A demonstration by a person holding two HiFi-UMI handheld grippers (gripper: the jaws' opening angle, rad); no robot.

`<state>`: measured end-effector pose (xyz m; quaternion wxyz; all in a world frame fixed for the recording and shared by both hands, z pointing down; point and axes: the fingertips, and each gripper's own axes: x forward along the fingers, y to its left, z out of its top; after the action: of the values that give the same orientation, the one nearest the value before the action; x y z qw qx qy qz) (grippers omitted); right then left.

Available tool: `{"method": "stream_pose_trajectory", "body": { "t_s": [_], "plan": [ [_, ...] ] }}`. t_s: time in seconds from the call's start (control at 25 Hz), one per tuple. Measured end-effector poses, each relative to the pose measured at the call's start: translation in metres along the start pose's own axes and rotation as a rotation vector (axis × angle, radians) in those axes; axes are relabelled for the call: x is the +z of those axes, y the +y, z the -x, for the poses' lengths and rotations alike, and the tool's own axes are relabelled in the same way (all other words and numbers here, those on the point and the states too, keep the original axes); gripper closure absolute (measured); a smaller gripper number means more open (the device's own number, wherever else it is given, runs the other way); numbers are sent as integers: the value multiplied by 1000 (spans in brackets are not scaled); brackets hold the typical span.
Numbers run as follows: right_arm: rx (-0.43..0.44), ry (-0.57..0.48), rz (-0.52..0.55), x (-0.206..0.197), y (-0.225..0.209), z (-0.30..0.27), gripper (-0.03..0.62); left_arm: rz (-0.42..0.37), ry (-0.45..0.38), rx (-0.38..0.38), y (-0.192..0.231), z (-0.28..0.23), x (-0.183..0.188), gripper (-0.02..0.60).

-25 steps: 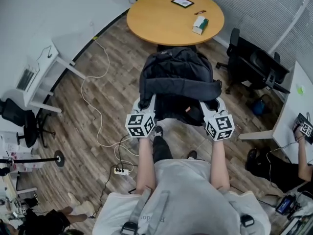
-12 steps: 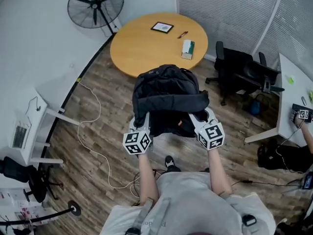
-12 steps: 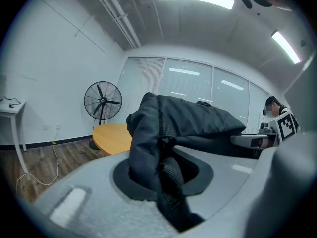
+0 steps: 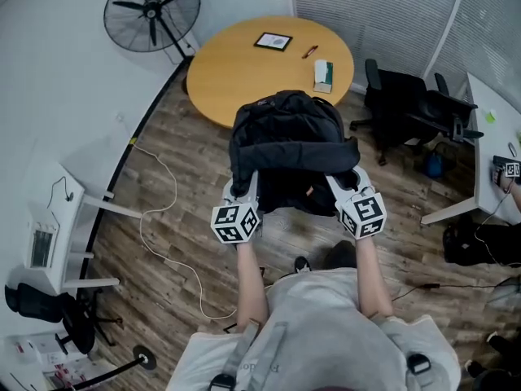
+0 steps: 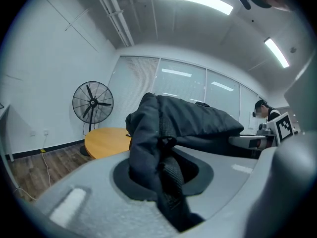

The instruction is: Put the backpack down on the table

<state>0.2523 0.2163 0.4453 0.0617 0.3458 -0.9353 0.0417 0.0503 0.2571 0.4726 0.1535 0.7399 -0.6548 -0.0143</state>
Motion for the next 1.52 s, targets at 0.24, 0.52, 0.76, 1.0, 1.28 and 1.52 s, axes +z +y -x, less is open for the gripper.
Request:
{"method": "stream_pose_trajectory", "body": {
  "t_s": [0.24, 0.52, 0.76, 1.0, 1.28, 1.52],
  "plan": [
    [24, 6, 12, 0, 0, -31, 467, 9, -10, 8, 25, -14, 2, 509],
    [76, -3, -2, 2, -9, -112, 467, -2, -17, 60, 78, -49, 19, 509],
    [113, -22, 5, 20, -21, -197, 467, -9, -33, 85, 138, -100, 50, 509],
    [97, -27, -19, 36, -51, -263, 467, -24, -15, 74, 176, -165, 80, 509],
    [78, -30, -65, 37, -91, -326, 467, -57, 18, 44, 205, -230, 100, 509],
    [80, -25, -86, 41, -117, -371, 467, -63, 35, 34, 229, -279, 114, 509]
  ]
}}
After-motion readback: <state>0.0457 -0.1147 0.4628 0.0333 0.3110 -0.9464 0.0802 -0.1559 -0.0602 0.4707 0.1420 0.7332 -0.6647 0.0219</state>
